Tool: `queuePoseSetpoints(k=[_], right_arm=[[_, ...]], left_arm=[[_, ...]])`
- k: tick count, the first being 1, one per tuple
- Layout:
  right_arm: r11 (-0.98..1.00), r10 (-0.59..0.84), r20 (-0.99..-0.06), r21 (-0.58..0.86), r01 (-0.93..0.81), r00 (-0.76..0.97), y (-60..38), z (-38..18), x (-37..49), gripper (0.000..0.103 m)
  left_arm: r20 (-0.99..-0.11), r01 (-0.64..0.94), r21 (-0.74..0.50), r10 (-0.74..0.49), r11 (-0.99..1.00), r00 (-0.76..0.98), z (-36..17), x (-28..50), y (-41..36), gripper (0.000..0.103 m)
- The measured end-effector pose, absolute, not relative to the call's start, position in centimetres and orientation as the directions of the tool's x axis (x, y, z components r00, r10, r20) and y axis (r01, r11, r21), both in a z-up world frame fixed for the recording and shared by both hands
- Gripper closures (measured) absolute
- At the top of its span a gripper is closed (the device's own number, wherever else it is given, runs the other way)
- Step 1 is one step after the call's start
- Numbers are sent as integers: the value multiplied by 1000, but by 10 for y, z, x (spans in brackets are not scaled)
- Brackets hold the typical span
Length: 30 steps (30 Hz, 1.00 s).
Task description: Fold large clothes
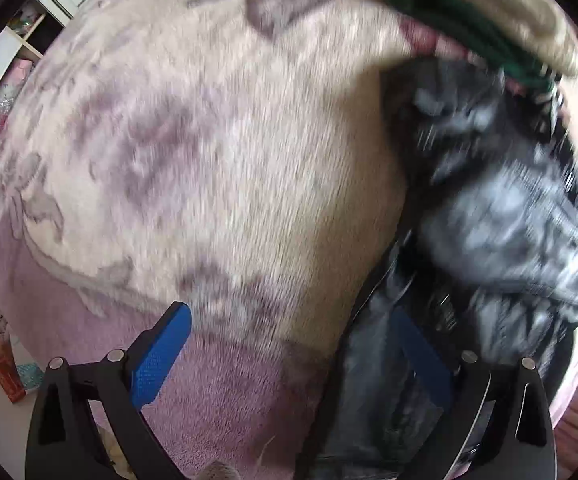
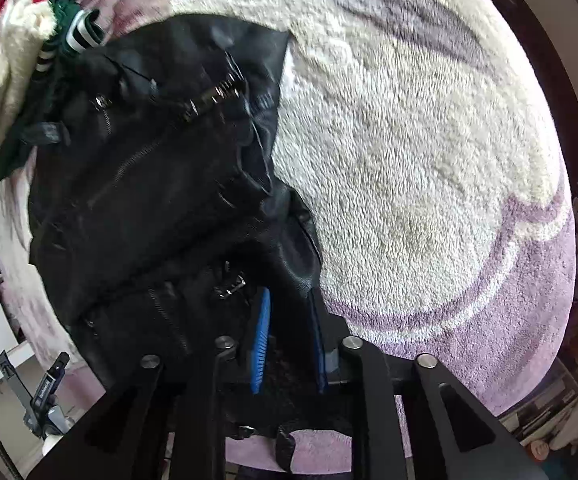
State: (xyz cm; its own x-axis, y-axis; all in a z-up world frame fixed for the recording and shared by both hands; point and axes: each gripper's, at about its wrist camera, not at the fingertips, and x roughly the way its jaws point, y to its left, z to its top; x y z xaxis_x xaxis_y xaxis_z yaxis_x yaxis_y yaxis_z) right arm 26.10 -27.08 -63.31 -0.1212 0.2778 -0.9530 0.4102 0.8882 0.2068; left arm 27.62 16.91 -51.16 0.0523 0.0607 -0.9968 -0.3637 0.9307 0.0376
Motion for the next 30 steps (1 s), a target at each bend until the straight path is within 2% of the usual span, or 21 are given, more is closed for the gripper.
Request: queuePoseSetpoints(k=[1,2,7,11,14,15,17,19,24,27,30], right_arm=[[885,283,-954,220,410,-98,-272,-626,270,51],[883,289,-954,233,407,-81,-270,-623,280,49],[904,290,-957,270,331,-13,-248,-634,375,49],[929,288,-958,277,245,-10,-219,-665,443,49],[957,229,-972,215,193,-48,-207,-694,471,50],[969,191,-980,179,172,-60,-203,-705,478,51],[989,81,-996,77,122,-27,-198,-714,490,59],[995,7,-1000,9,101,20,-196,-715,499,60],[990,36,-999,31,140,-29,-201,-721,520,59],[981,105,-994,100,169,-23,-214,-692,519,59],[963,181,-983,176,205,-9,-238,-646,478,58]], left_arm=[[-995,-359,30,61,933,75,-503,293,167,0],[-993,-348,27,65,937,100,-497,313,162,0],[-976,-232,115,154,966,156,-520,451,129,0],[-946,-88,301,309,950,101,-573,514,101,0],[-946,-56,318,321,947,55,-612,522,106,0],[-950,-73,300,305,951,62,-614,518,107,0],[-962,-104,261,267,960,59,-613,516,113,0],[-971,-130,222,232,966,62,-614,513,118,0],[-965,-123,246,255,962,66,-612,519,118,0],[-943,-106,305,316,946,107,-590,512,112,0],[-934,-115,293,310,949,178,-546,486,100,0]])
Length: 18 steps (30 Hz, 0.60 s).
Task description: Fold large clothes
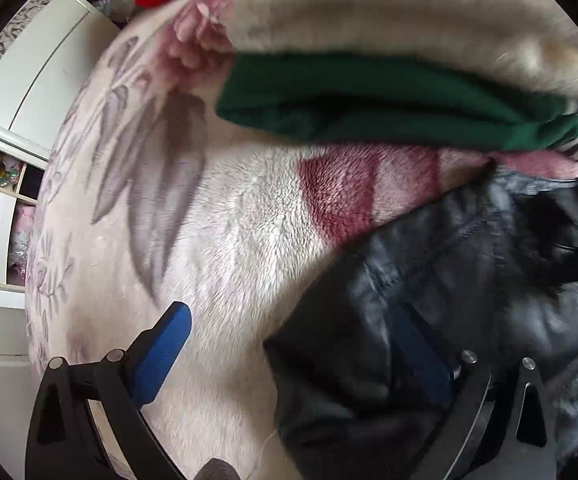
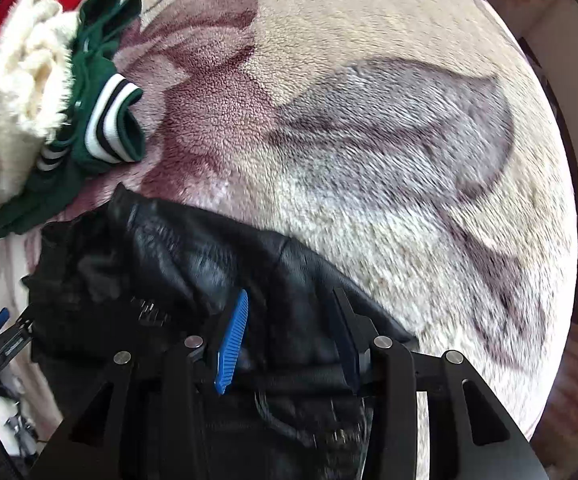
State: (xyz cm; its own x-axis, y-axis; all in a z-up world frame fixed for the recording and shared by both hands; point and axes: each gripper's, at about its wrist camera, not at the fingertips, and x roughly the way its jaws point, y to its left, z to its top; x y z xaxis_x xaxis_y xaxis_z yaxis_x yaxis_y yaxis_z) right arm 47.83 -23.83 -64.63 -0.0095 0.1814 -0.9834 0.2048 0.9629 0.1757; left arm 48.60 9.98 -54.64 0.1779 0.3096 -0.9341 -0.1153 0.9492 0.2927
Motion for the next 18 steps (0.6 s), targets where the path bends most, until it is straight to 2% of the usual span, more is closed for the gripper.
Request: queuePoseSetpoints(k=[2,4,8,11,15,16,18], right_arm=[[960,190,-981,181,212,-24,-250,-622,442,52],[963,184,-981,168,210,-59,-261,-609,393,51],[969,149,-976,113,218,-156,-274,-627,308,51],[956,190,-962,136,259,-196,-276,-661,283,51],[978,167,-969,139,158,-180,-259,-698,292,52],[985,128,-980,108,138,-152,-259,-702,295,60],[982,108,-985,84,168,-137,-271,-717,298,62]], left_arm=[[-931,-114,281,300,953,209,-523,462,91,0],[-928,-121,264,287,957,237,-503,433,80,0],[-926,-132,275,299,952,229,-492,380,44,0],[-926,-126,308,328,943,189,-512,341,17,0],[-928,-98,345,355,933,113,-557,312,-23,0],[-930,-100,349,358,932,89,-567,304,-30,0],[-930,-113,358,364,927,44,-582,290,-43,0]])
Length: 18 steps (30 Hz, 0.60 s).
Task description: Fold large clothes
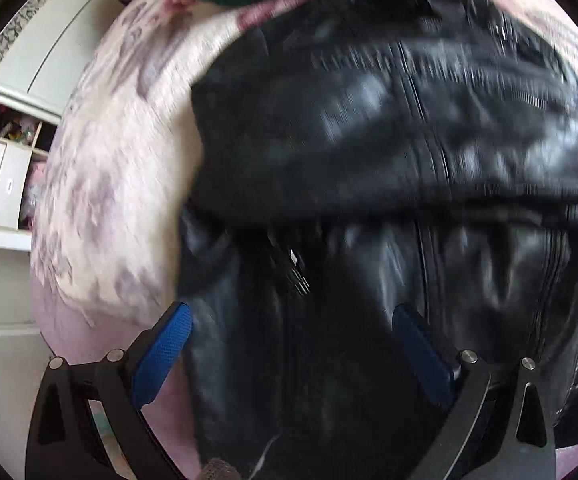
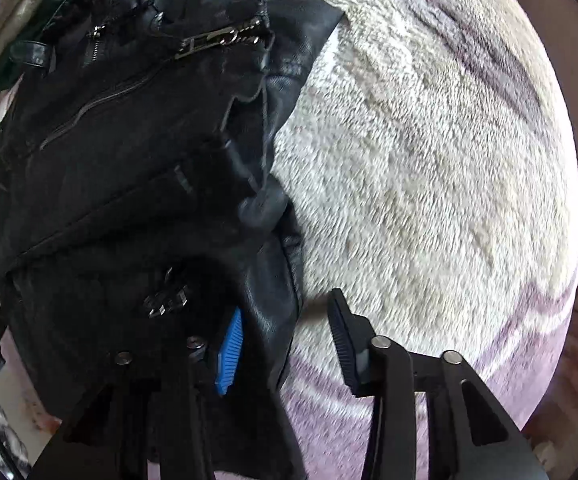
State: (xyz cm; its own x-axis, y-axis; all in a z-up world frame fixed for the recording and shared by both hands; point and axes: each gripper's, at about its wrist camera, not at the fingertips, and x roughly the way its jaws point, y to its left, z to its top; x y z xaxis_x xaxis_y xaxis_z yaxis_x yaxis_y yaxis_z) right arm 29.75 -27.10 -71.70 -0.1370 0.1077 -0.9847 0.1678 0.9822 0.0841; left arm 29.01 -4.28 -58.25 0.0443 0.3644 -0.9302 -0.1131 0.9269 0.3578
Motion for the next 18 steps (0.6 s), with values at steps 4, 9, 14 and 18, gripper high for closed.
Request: queuePoseSetpoints(k=[4,9,14,18], right_arm=[[978,166,-971,139,158,-173,-282,-715,307,58],[988,152,-969,152,16,-197,-308,-680,293,34],[991,45,-978,70,-115,-204,-366,-654,261,30],[992,-29,-977,-2,-127,-211,-429,-651,229,23]], left_arm=[[-914,-164,398,405,903,13,-581,274,-62,0],[-897,-199,434,442,879,-4,-559,261,-94,0],[-903,-206,424,429,882,-23,-546,246,-143,0],[-911,-131,410,411,902,-23,-553,231,-201,0]])
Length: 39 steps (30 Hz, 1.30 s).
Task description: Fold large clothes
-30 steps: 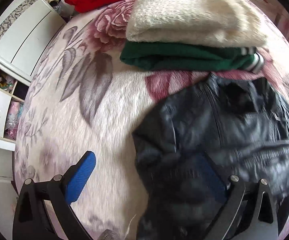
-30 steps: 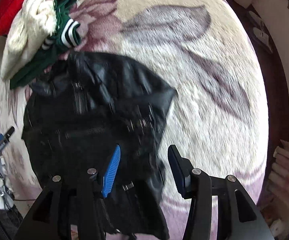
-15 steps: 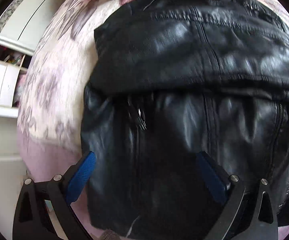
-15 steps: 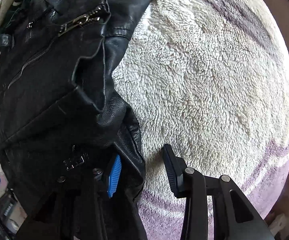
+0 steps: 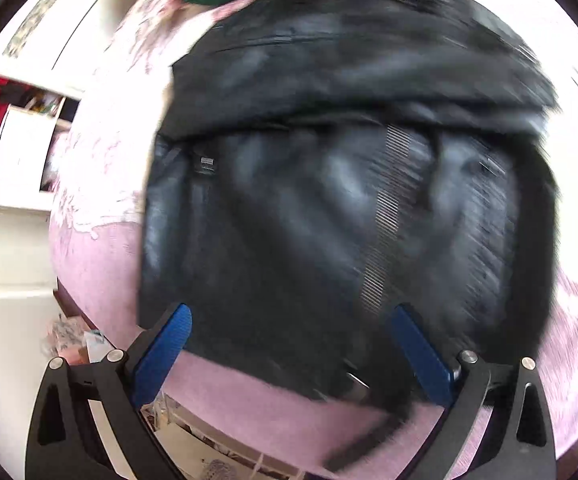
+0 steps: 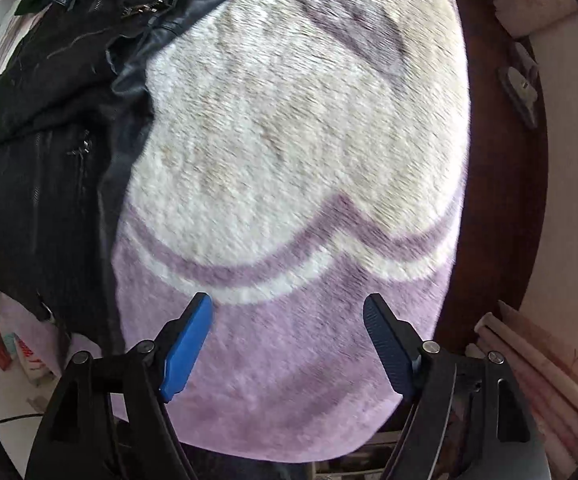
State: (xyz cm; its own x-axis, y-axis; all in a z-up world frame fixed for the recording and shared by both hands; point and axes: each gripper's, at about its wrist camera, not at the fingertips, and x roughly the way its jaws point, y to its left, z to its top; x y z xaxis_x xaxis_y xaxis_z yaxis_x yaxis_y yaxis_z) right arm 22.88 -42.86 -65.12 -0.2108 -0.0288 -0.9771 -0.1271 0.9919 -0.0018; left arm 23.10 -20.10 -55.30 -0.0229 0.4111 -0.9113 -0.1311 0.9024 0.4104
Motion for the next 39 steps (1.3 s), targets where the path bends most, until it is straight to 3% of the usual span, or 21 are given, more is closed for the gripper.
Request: queuePoseSetpoints(k=[7,10,19,23,24,25,26,27,35,37,39], right_arm=[[998,-22,-964,-38,57,-266,-519,-675,223,23],[995,-8,-965,-35,98,-262,-527,-695,248,23],[995,-11,-970,-34,89,-244,-527,-682,269,23],[995,1,-969,-23,93,-247,-523,-686,280,23],[996,0,-970,-23,90,-244,-517,-682,294,23],[996,-3,-971,-24,84,-241,-516,-685,299,23],[997,-6,-971,-25,79,-239,-513,-687,304,23],[997,-6,-971,-25,79,-240,-508,-686,303,23],[996,71,-974,57,68,-214,-467,-686,347,23],[983,173,-966,155,101,-194,-454,-684,365,23],[925,364,-919,337,178,-151,-442,-682,385,23]], left_arm=[[-916,107,394,400,913,-43,-605,203,-327,0],[-870,190,484,493,854,-2,-632,203,-358,0],[-753,225,652,654,724,77,-657,215,-361,0],[-798,179,600,599,780,69,-658,232,-331,1],[-802,184,597,591,781,92,-655,235,-329,15],[-803,195,596,586,779,112,-651,235,-331,62],[-818,205,575,563,792,121,-647,235,-330,87],[-819,194,574,561,796,122,-642,236,-327,93],[-786,78,607,584,791,202,-581,240,-270,96],[-769,69,626,600,777,219,-569,243,-255,95],[-753,62,644,617,763,229,-561,248,-240,95]])
